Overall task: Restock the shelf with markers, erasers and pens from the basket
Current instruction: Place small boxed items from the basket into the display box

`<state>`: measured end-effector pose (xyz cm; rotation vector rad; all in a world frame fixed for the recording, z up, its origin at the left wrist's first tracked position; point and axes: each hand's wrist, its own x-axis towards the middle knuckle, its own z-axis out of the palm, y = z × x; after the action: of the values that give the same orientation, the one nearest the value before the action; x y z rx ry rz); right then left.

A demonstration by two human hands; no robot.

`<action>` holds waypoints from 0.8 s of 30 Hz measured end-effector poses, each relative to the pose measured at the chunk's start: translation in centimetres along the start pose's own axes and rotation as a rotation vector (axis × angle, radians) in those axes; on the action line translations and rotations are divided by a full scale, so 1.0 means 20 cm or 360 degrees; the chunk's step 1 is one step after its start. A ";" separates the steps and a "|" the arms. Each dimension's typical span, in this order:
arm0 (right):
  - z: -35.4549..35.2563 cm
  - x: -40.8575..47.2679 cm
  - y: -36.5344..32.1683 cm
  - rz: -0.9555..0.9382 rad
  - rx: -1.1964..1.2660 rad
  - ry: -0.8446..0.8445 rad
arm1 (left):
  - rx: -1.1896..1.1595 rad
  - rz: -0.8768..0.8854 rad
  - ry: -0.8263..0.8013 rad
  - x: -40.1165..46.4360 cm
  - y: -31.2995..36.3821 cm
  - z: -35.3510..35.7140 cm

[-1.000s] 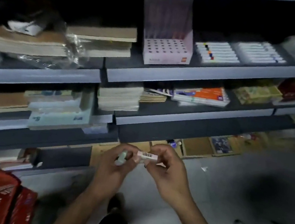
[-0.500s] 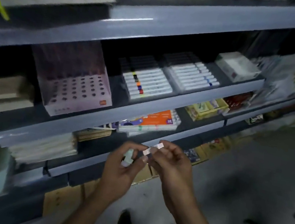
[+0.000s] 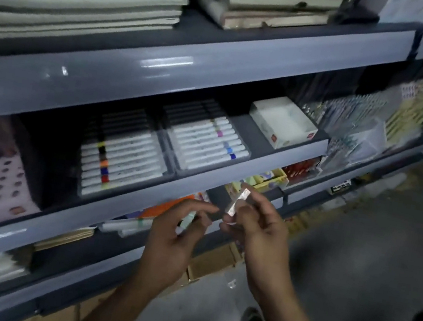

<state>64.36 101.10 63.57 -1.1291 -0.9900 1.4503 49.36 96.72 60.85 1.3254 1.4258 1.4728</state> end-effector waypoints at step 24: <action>-0.50 1.39 -0.59 -0.1099 -0.1366 -0.0615 | 0.1517 0.0173 0.0434 0.83 0.22 0.89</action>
<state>75.05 130.71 68.61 -0.9080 -2.1474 0.6639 63.17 116.52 66.34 1.7949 2.4366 1.0639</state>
